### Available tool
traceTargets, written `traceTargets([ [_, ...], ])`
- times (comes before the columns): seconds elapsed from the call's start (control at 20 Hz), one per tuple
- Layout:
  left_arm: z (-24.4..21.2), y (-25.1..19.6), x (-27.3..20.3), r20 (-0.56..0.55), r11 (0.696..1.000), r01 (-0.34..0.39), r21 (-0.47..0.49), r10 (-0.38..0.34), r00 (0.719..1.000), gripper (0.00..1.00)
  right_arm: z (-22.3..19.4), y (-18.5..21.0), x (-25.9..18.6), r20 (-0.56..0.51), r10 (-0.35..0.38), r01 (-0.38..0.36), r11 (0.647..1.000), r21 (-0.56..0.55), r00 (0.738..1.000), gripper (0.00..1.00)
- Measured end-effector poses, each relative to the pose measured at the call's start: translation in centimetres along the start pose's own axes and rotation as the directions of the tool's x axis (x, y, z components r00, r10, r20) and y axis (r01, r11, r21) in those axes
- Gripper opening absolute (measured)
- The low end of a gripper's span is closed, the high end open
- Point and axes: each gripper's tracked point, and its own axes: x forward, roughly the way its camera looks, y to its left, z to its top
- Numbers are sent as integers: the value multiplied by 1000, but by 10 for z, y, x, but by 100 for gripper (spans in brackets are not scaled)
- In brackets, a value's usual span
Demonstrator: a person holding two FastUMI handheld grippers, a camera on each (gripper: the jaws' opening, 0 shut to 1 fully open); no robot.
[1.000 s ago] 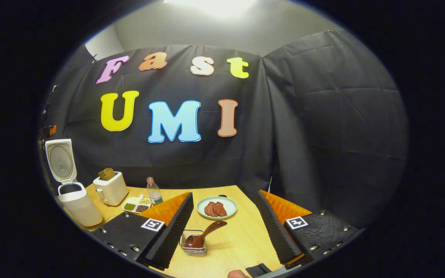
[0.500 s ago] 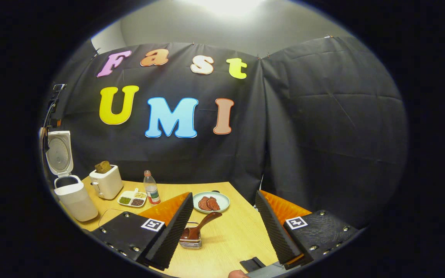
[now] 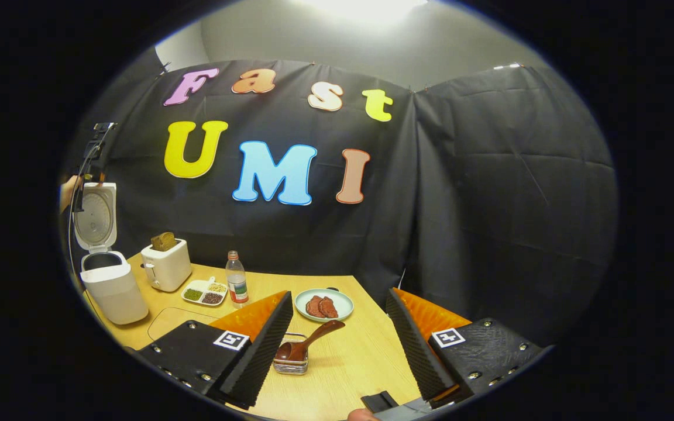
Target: Close the left gripper, press the button to open the rice cooker; take a wooden spoon from the chopstick holder with the right hand, scoop a spoonful of rice and pour it into the rice cooker, then put the wooden spoon back into the chopstick holder.
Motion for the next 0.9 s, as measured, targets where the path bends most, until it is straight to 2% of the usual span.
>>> traceTargets([
  [0.25, -6, -6, -16, -20, 1000, 6, -5, -6, 1000, 96, -5, 4, 8, -4, 52, -52, 999, 8, 999, 98],
  [0.45, -14, -20, -42, -32, 1000, 9, -4, -10, 999, 98, -5, 3, 21, 1, 96, -96, 994, 56, 995, 98],
  [0.9, -60, -50, -109, -83, 999, 35, -18, -36, 996, 98, -10, -7, 46, 0, 171, -170, 982, 84, 985, 98],
])
